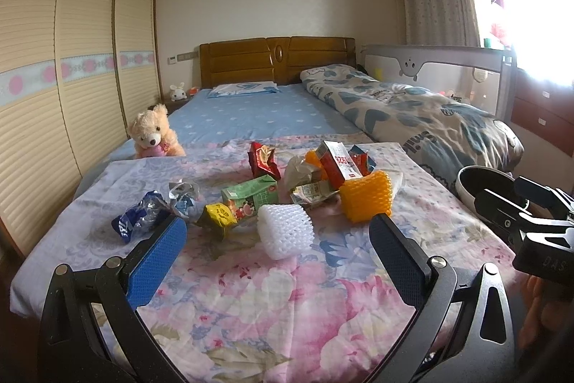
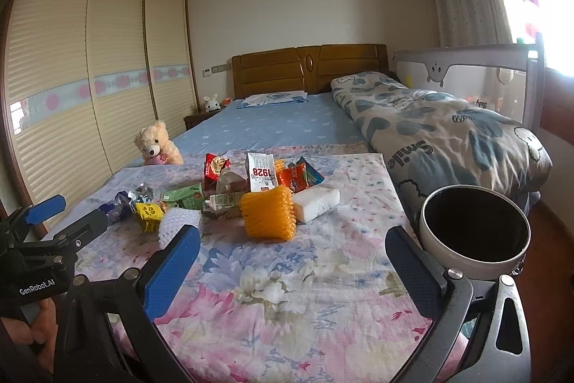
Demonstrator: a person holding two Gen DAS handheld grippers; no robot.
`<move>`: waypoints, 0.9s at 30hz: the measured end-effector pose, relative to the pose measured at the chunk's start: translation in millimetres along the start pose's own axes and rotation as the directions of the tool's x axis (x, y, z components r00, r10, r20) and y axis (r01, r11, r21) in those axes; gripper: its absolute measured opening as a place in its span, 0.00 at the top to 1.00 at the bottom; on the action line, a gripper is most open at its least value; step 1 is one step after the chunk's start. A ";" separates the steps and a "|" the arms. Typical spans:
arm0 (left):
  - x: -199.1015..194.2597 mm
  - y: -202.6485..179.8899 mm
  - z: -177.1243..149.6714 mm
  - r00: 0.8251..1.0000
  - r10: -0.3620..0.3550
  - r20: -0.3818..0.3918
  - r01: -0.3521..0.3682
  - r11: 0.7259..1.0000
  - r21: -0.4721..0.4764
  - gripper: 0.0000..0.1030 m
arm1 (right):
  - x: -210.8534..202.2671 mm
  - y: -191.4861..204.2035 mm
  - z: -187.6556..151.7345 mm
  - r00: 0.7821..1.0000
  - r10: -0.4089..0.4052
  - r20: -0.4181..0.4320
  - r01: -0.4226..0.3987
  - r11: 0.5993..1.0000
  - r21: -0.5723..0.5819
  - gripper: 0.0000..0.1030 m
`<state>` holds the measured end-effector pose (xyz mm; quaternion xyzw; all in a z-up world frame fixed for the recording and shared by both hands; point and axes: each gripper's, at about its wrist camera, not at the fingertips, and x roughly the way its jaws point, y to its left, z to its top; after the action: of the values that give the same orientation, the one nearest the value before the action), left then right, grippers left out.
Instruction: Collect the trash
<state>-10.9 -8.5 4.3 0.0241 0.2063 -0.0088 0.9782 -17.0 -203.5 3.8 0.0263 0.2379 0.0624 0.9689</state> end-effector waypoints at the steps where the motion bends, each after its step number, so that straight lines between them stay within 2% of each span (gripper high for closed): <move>1: -0.1 0.2 -0.3 1.000 0.001 0.000 -0.001 1.000 0.001 0.00 | 0.1 0.0 0.0 1.000 0.001 0.000 -0.001 1.000 0.001 0.00; 27: -0.3 -3.0 -1.3 1.000 -0.002 -0.003 0.002 1.000 0.001 0.00 | 4.8 2.9 -5.3 1.000 0.005 -0.019 -0.005 1.000 0.006 0.00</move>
<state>-11.8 -11.4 3.1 0.0244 0.2079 -0.0096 0.9778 -15.5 -199.8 -2.9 0.0295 0.2474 0.0645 0.9663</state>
